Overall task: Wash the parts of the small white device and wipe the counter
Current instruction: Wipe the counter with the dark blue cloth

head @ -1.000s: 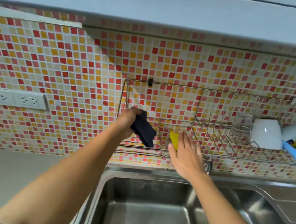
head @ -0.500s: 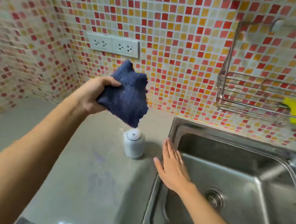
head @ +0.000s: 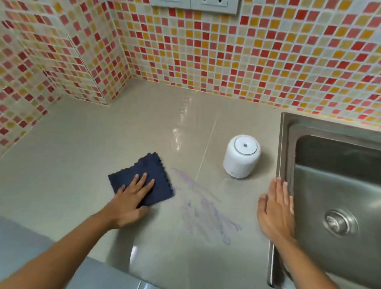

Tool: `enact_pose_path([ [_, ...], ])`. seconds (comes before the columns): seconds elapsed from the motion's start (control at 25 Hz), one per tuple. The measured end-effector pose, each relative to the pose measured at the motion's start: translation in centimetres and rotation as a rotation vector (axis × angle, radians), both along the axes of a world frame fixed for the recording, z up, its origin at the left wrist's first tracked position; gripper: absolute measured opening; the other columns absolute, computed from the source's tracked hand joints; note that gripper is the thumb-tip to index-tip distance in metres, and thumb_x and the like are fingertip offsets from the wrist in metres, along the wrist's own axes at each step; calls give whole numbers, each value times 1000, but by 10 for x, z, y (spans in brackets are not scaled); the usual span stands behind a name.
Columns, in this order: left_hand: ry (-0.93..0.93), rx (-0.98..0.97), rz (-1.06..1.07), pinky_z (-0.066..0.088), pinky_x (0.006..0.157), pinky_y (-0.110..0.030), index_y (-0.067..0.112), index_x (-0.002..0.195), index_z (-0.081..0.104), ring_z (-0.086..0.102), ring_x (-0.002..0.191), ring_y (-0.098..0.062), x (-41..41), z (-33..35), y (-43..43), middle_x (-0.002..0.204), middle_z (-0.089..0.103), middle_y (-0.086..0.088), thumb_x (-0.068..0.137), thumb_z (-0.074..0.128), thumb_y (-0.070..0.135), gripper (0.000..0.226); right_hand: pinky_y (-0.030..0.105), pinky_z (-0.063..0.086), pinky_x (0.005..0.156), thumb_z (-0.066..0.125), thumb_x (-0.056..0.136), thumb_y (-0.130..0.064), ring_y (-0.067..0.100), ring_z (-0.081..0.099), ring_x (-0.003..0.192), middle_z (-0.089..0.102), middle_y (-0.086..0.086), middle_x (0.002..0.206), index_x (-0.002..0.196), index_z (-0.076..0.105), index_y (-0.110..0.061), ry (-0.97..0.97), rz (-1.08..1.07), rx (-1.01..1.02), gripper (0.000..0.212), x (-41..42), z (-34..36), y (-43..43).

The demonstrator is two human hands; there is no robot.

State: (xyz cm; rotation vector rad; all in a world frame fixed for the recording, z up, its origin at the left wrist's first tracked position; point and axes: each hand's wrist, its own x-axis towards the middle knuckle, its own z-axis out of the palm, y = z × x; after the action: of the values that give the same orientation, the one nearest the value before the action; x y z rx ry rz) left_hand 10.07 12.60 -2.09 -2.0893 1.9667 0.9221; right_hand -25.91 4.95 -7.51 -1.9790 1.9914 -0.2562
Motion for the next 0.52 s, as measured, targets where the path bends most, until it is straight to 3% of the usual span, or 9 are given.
enact_pose_path([
  [0.08, 43, -188, 156, -3, 115, -49, 25, 149, 14, -10, 145, -16, -3, -13, -1, 157, -7, 7, 79, 17, 55, 75, 36, -1, 116, 10, 88, -36, 14, -2, 144, 3, 3, 157, 148, 10, -8, 12, -17, -12, 67, 1, -3, 1],
  [0.16, -38, -238, 309, -6, 111, -59, 33, 148, 3, -14, 144, -20, -19, -18, -16, 156, -13, 9, 90, 20, 62, 68, 36, 1, 116, 9, 88, -37, 15, 1, 144, 7, 4, 157, 148, 12, -7, 39, -34, -28, 67, 2, -7, 0],
  [0.28, -255, -245, 263, -4, 105, -69, 42, 144, -11, -19, 143, -27, -32, -43, -39, 155, -19, 11, 91, 16, 63, 64, 37, 4, 116, 4, 85, -42, 17, 6, 144, 11, 5, 156, 147, 15, -7, 61, -48, -56, 72, 1, -11, 2],
  [0.4, -193, -329, 263, 3, 114, -58, 32, 148, 5, -5, 146, -23, -4, -52, -95, 159, 0, 5, 99, 18, 45, 53, 38, 5, 115, 4, 85, -42, 17, 7, 144, 13, 5, 156, 147, 15, -6, 75, -57, -70, 72, 3, -14, 1],
  [0.52, 83, -391, 383, 20, 113, -42, 16, 147, 24, 23, 140, -30, -10, -32, -132, 154, 27, -10, 102, 22, 32, 48, 36, 3, 115, 5, 85, -41, 17, 6, 144, 11, 5, 156, 147, 14, -7, 80, -53, -72, 71, 3, -15, -2],
])
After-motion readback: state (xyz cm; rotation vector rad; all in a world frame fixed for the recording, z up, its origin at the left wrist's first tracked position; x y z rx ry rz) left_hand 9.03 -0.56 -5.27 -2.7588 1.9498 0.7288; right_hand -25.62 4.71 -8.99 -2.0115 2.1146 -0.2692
